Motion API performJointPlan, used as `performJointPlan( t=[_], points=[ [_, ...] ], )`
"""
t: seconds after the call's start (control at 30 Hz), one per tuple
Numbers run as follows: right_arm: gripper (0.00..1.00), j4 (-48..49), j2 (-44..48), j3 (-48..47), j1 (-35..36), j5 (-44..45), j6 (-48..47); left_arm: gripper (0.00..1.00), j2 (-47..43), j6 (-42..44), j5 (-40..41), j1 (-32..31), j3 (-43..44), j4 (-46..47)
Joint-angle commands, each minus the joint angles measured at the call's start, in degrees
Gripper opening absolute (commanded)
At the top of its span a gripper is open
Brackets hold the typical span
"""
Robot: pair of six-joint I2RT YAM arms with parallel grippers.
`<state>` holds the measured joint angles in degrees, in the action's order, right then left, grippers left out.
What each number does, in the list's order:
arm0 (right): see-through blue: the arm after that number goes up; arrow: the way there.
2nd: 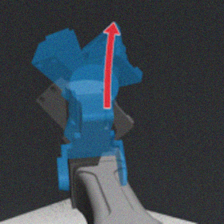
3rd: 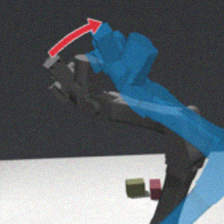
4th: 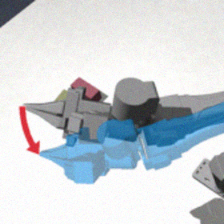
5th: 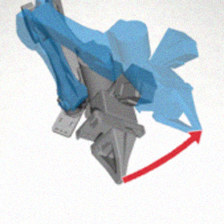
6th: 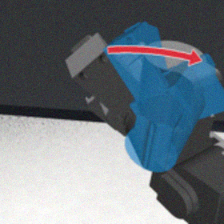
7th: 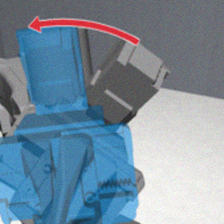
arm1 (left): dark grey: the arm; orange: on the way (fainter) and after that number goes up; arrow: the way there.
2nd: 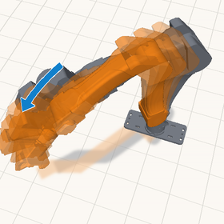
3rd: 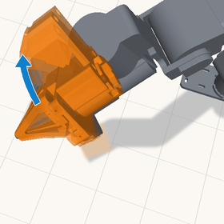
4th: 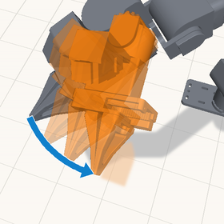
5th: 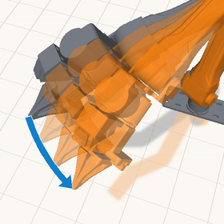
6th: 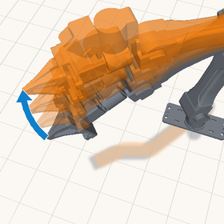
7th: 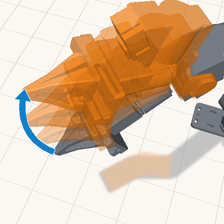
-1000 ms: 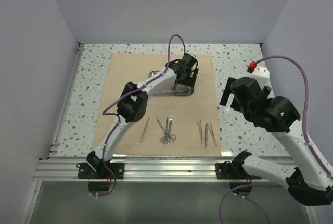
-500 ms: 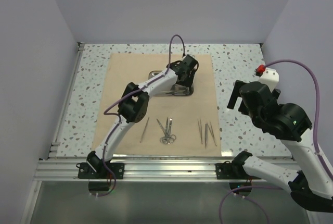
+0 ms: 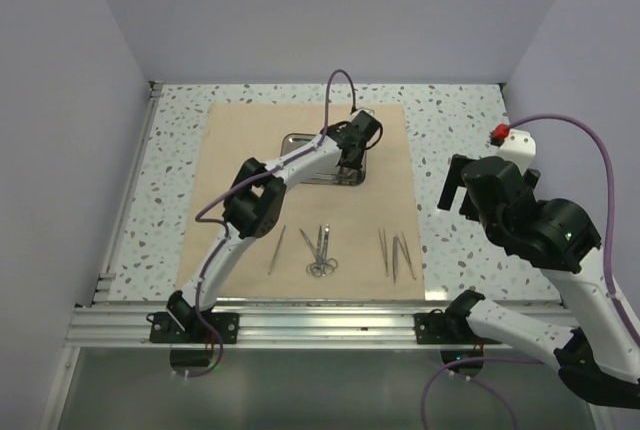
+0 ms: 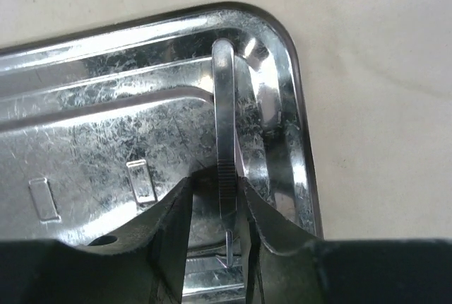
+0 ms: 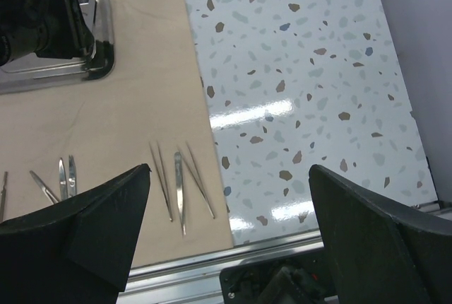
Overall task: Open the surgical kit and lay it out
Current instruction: Pick up the medical item from the container.
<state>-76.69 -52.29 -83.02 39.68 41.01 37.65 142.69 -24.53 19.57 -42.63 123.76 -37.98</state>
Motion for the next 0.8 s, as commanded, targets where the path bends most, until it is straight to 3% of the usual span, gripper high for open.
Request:
performJointPlan(
  t=[0.0, 0.3, 0.77],
  points=[
    [0.98, 0.8, -0.4, -2.5, 0.0, 1.5, -0.8, 0.34, -0.6, -0.2, 0.6, 1.1, -7.6, -9.9],
    [0.98, 0.6, -0.1, -1.8, -0.1, 1.2, 1.0, 0.35, -7.2, -0.7, -1.1, 0.2, -14.4, -9.7],
    [0.98, -0.2, 0.4, -0.8, 0.0, -0.1, 4.4, 0.33, -4.5, -0.1, -3.5, 0.1, -15.3, -6.1]
  ],
)
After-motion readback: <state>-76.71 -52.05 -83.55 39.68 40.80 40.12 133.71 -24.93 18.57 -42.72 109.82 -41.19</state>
